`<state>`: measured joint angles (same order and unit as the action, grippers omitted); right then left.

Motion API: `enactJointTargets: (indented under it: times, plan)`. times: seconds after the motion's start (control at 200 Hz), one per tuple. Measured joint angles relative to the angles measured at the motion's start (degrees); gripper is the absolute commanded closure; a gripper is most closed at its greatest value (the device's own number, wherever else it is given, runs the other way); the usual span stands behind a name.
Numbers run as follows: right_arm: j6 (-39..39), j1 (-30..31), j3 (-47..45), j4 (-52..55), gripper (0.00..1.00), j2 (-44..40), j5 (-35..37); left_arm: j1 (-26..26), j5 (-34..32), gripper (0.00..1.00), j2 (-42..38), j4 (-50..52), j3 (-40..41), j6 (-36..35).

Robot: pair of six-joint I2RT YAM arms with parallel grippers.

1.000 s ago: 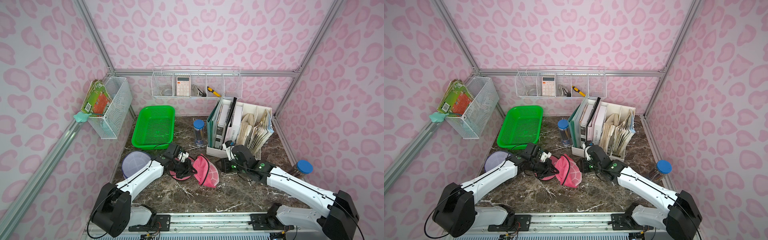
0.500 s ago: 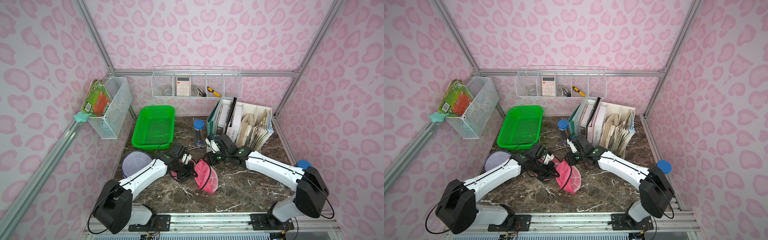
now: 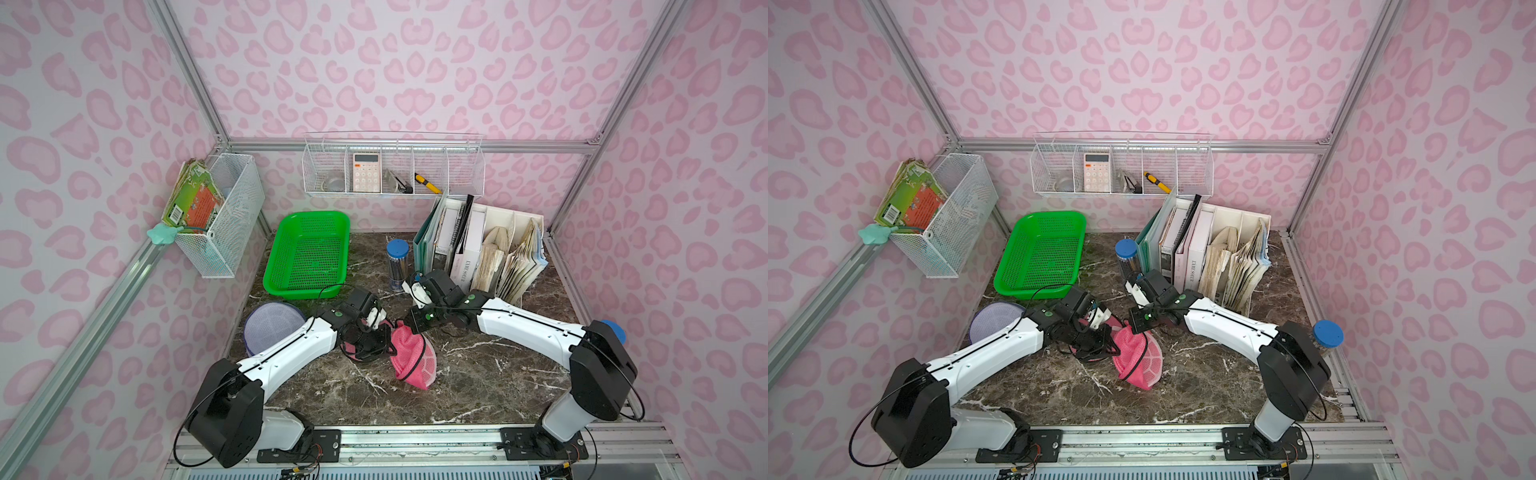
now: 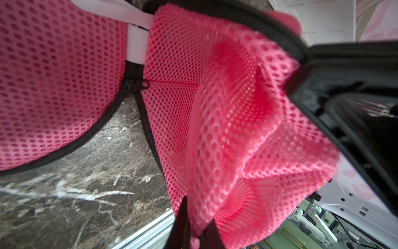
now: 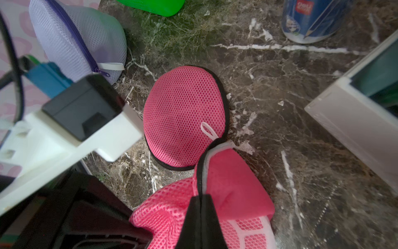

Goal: Turn the laundry bag inside out
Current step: Turn over the laundry bag at the center of the board.

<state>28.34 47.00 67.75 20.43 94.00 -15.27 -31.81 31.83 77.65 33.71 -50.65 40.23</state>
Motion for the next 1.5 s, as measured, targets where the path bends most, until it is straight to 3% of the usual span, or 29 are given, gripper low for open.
enactJointTargets:
  times: [0.21,0.375,0.425,0.475,0.505,0.58,0.695,1.08,1.5]
  plan:
    - [4.1,-6.5,-4.7,0.8,1.0,0.0,0.9,-0.3,-1.9,1.0,-7.0,-0.1,1.0,0.1]
    - [6.4,-7.9,-9.2,-0.7,1.0,-1.6,-2.0,0.3,-4.7,1.0,-12.9,-1.2,2.4,1.6]
    - [7.0,-8.0,-10.2,-1.4,0.91,-2.6,-2.5,0.7,-5.5,1.0,-13.5,-1.3,2.7,1.6]
    - [7.5,-8.0,-11.1,-2.1,0.73,-4.1,-2.9,1.1,-6.5,1.0,-14.0,-1.2,2.9,2.0]
    - [7.6,-7.8,-11.5,-2.2,0.67,-5.3,-2.4,1.2,-7.2,1.0,-14.1,-1.2,2.9,2.3]
    - [7.4,-6.5,-11.2,-1.2,0.57,-7.9,0.7,1.5,-9.5,1.0,-13.6,-0.8,2.6,3.3]
    - [7.1,-2.6,-8.5,-1.2,0.49,-11.5,5.2,1.5,-12.7,1.0,-11.5,-0.9,1.5,5.0]
    - [12.8,10.6,-15.1,-9.5,0.56,-16.1,8.3,1.7,-19.3,1.0,-6.6,-2.2,-2.2,14.0]
    - [16.8,12.0,-16.6,-17.3,0.61,-11.2,6.4,1.7,-18.7,1.0,-6.0,-3.3,-2.9,16.8]
